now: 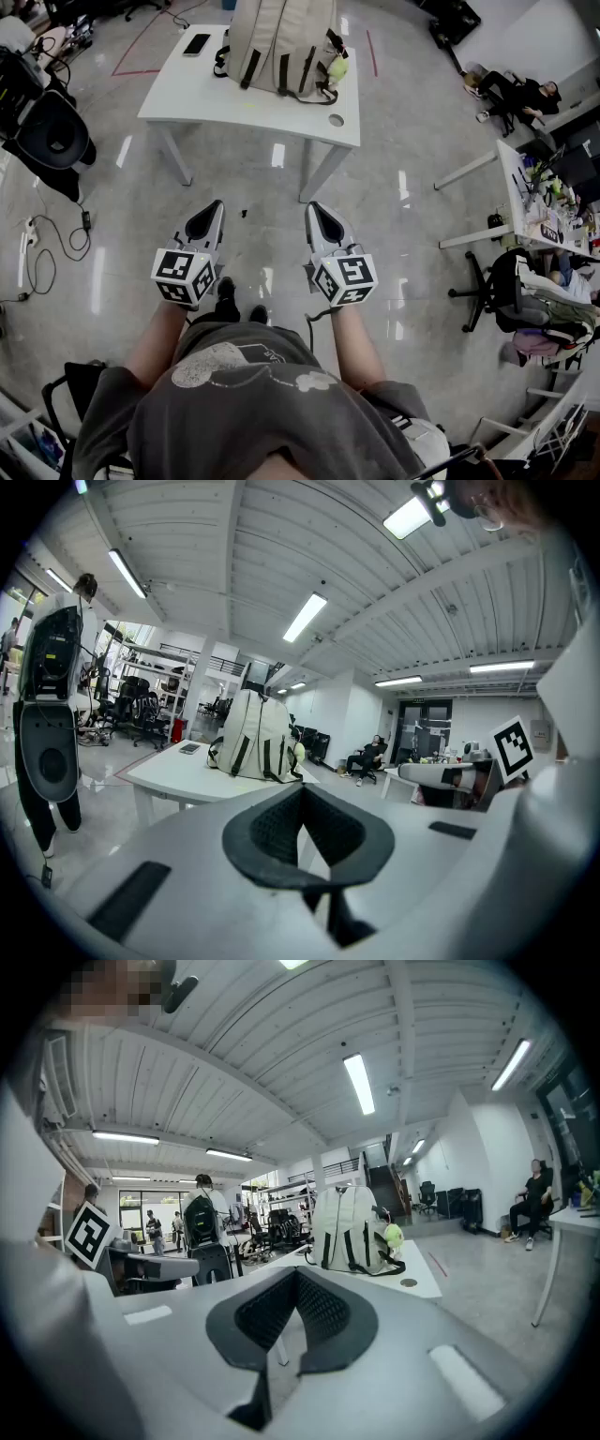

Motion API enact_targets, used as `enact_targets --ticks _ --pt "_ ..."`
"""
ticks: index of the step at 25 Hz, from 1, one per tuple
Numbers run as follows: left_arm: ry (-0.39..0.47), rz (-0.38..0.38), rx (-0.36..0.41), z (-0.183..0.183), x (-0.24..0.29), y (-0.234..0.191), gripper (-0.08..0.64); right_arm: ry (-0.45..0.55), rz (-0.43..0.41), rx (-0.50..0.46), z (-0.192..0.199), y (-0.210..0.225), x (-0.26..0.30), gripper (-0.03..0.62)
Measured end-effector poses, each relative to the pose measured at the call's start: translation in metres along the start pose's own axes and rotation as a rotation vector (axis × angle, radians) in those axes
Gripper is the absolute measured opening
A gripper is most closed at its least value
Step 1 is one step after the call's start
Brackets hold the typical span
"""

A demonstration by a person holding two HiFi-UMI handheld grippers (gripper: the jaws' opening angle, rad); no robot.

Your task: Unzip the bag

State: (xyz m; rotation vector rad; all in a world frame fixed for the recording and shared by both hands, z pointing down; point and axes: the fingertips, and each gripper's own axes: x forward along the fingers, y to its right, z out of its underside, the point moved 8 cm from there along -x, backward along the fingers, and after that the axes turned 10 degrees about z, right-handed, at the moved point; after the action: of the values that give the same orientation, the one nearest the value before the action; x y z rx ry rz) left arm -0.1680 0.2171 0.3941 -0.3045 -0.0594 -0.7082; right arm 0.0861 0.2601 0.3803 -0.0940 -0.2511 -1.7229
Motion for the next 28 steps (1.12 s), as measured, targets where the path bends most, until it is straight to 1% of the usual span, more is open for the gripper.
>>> enact_targets --ticks 4,8,13,19,23,28 --pt "0.004 0.018 -0.019 0.0 0.003 -0.005 0.006 -0.022 0.014 0.024 0.01 -0.004 0.002 -0.002" --pt "-0.01 0.022 -0.02 0.001 0.004 -0.01 0.006 -0.037 0.021 0.039 0.014 -0.01 0.003 -0.002" --pt "-0.014 0.033 -0.034 0.003 0.009 -0.019 0.005 -0.044 0.038 0.041 0.018 -0.013 0.01 -0.002" --pt "-0.006 0.066 -0.053 0.002 0.014 -0.033 0.006 -0.013 0.089 0.058 0.017 -0.01 0.016 0.0" --pt "-0.007 0.072 -0.061 -0.001 0.02 -0.045 0.006 -0.002 0.109 0.078 0.014 -0.009 0.023 0.0" --pt "-0.01 0.089 -0.07 -0.002 0.033 -0.063 0.006 -0.021 0.128 0.078 0.016 -0.009 0.043 0.0"
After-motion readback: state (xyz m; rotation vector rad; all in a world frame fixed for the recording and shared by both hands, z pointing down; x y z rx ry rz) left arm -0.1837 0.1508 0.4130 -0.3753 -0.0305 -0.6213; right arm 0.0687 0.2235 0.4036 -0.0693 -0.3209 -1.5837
